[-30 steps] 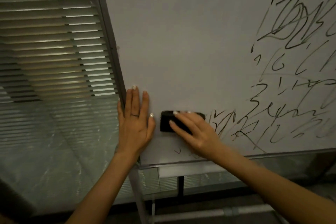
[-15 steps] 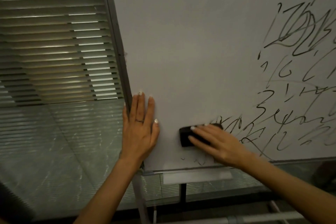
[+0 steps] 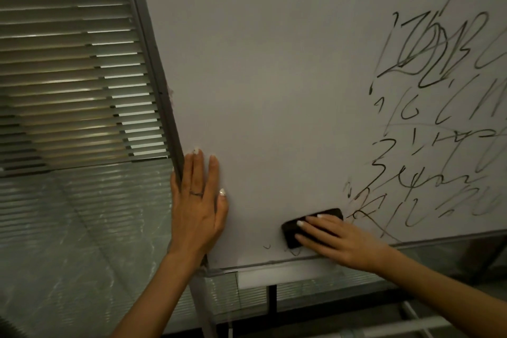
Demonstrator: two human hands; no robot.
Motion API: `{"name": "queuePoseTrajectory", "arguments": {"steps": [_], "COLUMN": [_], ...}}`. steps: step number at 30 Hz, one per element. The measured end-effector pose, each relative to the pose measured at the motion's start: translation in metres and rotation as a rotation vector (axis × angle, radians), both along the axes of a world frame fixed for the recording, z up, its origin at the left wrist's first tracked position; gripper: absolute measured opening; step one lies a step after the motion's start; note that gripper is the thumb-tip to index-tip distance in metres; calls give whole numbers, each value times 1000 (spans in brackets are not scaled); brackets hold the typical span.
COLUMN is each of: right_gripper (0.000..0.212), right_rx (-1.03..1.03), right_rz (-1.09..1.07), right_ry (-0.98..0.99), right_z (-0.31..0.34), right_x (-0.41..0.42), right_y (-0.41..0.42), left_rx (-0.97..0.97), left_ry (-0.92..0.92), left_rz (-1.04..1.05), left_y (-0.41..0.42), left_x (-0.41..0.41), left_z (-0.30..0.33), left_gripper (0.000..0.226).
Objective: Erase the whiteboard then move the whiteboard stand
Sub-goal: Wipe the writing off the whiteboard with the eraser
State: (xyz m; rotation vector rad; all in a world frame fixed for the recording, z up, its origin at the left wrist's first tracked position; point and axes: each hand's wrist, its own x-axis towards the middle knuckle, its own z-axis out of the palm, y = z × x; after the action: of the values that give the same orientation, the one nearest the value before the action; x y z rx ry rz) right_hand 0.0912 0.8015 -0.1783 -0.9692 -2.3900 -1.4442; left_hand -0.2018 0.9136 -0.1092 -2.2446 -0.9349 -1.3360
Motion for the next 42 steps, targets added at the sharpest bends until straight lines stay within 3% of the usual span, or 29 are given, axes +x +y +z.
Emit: {"name": "queuePoseTrajectory", "arguments": {"steps": [3, 6, 12, 16, 19, 21, 26, 28, 33, 42], "right_gripper": [55, 47, 54, 61, 82, 88, 68, 53, 45, 34], "right_rx": [-63, -54, 193, 292, 334, 256, -31, -60, -61, -32], "right_rz": [8, -5, -12, -36, -21, -15, -72, -83, 18, 134], "right_ry": [-194, -160, 170, 463, 669, 610, 136, 159, 130, 375], "right_z": [17, 52, 129, 106, 65, 32, -29, -30, -16, -26], "right_x": [16, 31, 49, 30, 10, 4, 15, 9, -38, -113], "right_y": [-3, -4, -1, 0, 6, 4, -15, -14, 7, 37], "left_rx": [3, 1, 6, -4, -12, -29, -43, -43, -57, -61], "left_ry": [31, 21, -7, -17, -14, -7, 16, 4, 8, 19], "left_rz": [2, 14, 6, 14, 9, -5, -27, -15, -20, -34], "left_y": [0, 0, -2, -4, -5, -5, -6, -6, -9, -10], "left_x": [-1, 1, 3, 5, 2, -1, -1, 0, -2, -7], "left_z": [-1, -1, -1, -1, -1, -1, 1, 0, 0, 0], "left_gripper": [69, 69, 70, 69, 69, 69, 62, 63, 66, 66]}}
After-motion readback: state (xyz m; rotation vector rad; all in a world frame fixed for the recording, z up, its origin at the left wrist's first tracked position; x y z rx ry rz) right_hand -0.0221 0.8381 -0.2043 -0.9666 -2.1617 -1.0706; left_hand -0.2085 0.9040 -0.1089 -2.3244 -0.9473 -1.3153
